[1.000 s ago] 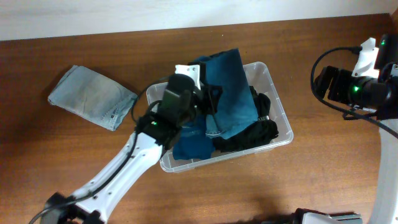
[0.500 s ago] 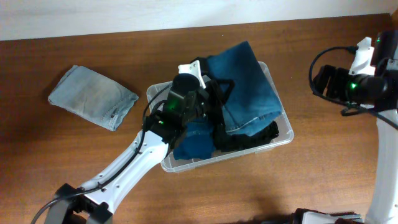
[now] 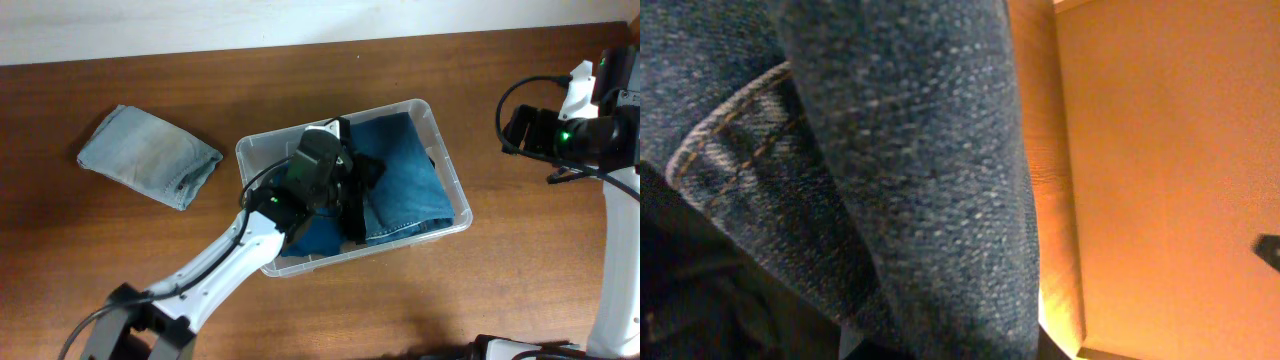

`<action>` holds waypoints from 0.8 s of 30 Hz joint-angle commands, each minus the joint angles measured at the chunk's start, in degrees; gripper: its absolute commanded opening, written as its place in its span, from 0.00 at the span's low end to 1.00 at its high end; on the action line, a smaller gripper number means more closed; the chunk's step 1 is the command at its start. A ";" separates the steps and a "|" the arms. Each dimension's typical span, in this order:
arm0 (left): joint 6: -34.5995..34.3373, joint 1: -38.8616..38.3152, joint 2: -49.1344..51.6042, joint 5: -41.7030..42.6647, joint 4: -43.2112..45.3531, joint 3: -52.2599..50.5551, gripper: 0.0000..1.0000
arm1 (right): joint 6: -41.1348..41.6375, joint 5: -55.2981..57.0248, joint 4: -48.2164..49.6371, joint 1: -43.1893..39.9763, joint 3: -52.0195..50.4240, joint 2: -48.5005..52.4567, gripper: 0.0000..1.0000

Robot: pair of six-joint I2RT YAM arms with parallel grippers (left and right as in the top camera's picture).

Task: Pack container
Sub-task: 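Press the dark-blue jeans flat into the bin with the left gripper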

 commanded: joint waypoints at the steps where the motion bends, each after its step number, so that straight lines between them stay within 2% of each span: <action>1: 0.79 -0.17 2.36 3.15 1.73 2.97 0.01 | 0.28 1.57 -0.26 -0.33 0.24 -0.02 0.98; 3: 1.36 -0.15 3.72 3.17 1.70 2.95 0.01 | 0.26 1.57 -0.28 -0.33 0.22 -0.02 0.99; 4: 2.10 -0.11 4.17 3.15 1.66 2.95 0.10 | 0.26 1.57 -0.28 -0.33 0.22 -0.02 0.99; 6: 4.07 0.20 4.44 2.97 0.81 2.95 0.49 | 0.26 1.57 -0.28 -0.33 0.22 -0.02 0.99; 7: 5.01 0.42 4.42 2.71 0.11 2.95 0.62 | 0.26 1.57 -0.28 -0.33 0.22 -0.02 0.99; 9: 8.15 1.33 4.20 2.73 -0.48 2.97 0.99 | 0.26 1.57 -0.28 -0.33 0.22 -0.02 0.99; 13: 9.94 3.02 2.64 2.75 -1.42 2.99 0.99 | 0.26 1.57 -0.24 -0.33 0.22 -0.02 0.99; 17: 15.87 4.02 -0.63 2.19 -1.86 3.17 0.99 | 0.26 1.60 -0.20 -0.33 0.22 -0.02 0.99; 18: 18.64 4.20 -1.75 0.48 -3.39 3.43 0.99 | 0.26 1.57 -0.22 -0.33 0.22 -0.02 0.99; 19: 22.82 4.20 -3.69 -4.90 -7.82 4.15 0.99 | 0.26 1.57 -0.22 -0.33 0.22 -0.02 0.99; 21: 26.12 4.17 -5.53 -10.51 -11.74 4.76 0.99 | 0.26 1.57 -0.20 -0.33 0.22 -0.02 0.99; 24: 31.41 4.17 -6.64 -11.02 -11.69 4.87 0.99 | 0.26 1.57 -0.15 -0.33 0.22 -0.02 0.99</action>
